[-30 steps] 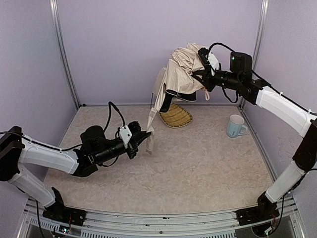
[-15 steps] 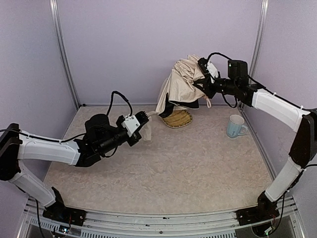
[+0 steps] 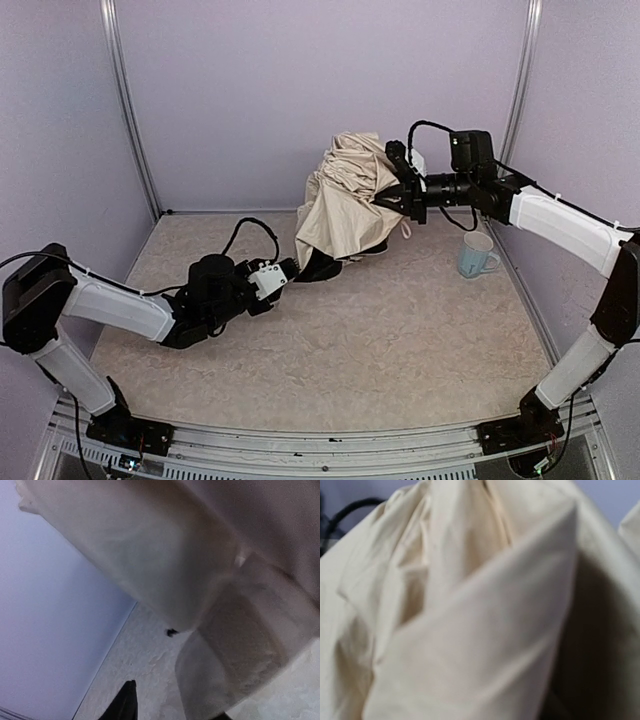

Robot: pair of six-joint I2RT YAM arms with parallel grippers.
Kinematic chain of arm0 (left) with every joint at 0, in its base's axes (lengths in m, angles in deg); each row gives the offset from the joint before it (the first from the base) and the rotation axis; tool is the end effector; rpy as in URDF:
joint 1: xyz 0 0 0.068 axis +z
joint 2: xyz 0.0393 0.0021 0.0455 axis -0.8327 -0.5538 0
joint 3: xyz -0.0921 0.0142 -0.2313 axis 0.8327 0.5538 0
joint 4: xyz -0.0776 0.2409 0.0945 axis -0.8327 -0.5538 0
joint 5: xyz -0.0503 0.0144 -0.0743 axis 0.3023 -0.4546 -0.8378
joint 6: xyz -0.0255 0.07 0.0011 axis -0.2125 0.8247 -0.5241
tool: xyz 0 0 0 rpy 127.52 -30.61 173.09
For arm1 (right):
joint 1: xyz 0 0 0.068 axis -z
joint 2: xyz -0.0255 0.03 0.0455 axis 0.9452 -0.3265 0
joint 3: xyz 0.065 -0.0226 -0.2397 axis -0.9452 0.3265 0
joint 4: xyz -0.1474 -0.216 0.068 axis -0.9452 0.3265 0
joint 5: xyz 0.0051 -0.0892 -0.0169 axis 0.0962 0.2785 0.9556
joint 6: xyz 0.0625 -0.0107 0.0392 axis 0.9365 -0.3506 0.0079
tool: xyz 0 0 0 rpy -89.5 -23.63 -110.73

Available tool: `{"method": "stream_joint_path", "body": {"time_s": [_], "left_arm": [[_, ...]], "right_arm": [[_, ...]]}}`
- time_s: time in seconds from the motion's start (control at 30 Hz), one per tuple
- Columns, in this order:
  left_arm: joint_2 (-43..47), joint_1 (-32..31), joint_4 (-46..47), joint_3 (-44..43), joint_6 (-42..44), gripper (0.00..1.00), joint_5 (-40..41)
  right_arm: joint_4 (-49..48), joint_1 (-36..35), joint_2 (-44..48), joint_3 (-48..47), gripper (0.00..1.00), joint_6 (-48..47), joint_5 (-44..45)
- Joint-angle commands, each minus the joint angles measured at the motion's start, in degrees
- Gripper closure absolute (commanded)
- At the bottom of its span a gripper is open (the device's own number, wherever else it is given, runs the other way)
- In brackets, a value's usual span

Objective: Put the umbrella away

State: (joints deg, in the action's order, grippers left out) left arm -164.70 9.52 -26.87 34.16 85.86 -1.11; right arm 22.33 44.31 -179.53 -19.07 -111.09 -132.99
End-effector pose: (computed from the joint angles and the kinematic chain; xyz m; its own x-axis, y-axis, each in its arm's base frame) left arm 0.2517 -0.2447 0.1557 0.2514 0.6930 -0.6757 0.4902 0.5109 0.7062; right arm 0.3291 0.2141 0.3331 0.1509 -0.2938 -0.9439 -0.9466 0.2322 -0.2236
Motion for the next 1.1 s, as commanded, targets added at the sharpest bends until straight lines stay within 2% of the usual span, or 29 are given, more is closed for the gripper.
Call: {"method": "stream_joint_path", "body": {"time_s": [0.0, 0.13, 0.17, 0.2, 0.23, 0.33, 0.43, 0.53, 0.57, 0.67, 0.73, 0.8, 0.83, 0.97, 1.07], "left_arm": [[0.4, -3.5, -2.0, 2.2, 1.4, 0.44, -2.4], [2.5, -4.5, -5.8, 2.8, 0.0, 0.27, -6.2], [3.5, -4.4, -6.1, 3.1, -1.1, 0.20, -7.7], [5.0, -4.2, -6.2, 3.4, -2.6, 0.05, -9.0], [6.7, -3.7, -6.2, 3.6, -4.3, 0.02, -10.8], [13.0, -1.7, -3.6, 5.0, -12.3, 0.01, -16.1], [20.2, -0.6, 7.3, 9.5, -21.3, 0.01, -17.4], [23.7, 4.1, 20.1, 12.1, -33.9, 0.01, -24.9], [23.9, 6.6, 21.3, 11.2, -39.5, 0.01, -27.4], [21.7, 15.3, 14.5, 3.8, -50.7, 0.04, -43.9], [17.4, 18.3, 12.5, 1.1, -53.5, 0.15, -50.5], [14.7, 19.2, 14.9, 1.6, -54.3, 0.23, -53.8], [13.6, 19.1, 16.1, 2.0, -54.0, 0.24, -55.1], [8.6, 16.6, 18.8, 1.8, -51.9, 0.15, -62.8], [5.7, 13.7, 18.6, 0.6, -49.9, 0.14, -64.9]], "right_arm": [[-6.9, 0.3, 2.9, -2.4, 1.00, -0.2, 2.5], [-7.1, 0.3, 2.2, -5.3, 1.00, -1.7, 0.5], [-6.7, 0.3, 2.0, -5.9, 1.00, -2.4, -0.2], [-6.0, 0.3, 1.9, -6.7, 1.00, -3.0, -0.9], [-5.1, 0.4, 1.7, -7.4, 1.00, -3.8, -1.6], [-1.4, 0.4, 1.2, -10.1, 1.00, -6.9, -3.6], [1.2, 0.4, 0.5, -12.6, 1.00, -8.3, -4.8], [1.4, 0.4, 0.4, -13.0, 1.00, -8.7, -5.7], [1.4, 0.4, 0.3, -13.2, 1.00, -8.8, -6.1], [2.1, 0.4, 0.1, -14.1, 1.00, -9.0, -6.8], [2.5, 0.4, 0.1, -14.7, 1.00, -9.1, -7.6], [3.0, 0.4, 0.0, -15.4, 1.00, -9.3, -8.6], [3.2, 0.4, 0.0, -15.9, 1.00, -9.4, -9.0], [4.5, 0.0, 0.2, -17.7, 1.00, -9.6, -10.0], [4.0, -0.6, 0.7, -18.1, 1.00, -10.3, -9.7]]}}
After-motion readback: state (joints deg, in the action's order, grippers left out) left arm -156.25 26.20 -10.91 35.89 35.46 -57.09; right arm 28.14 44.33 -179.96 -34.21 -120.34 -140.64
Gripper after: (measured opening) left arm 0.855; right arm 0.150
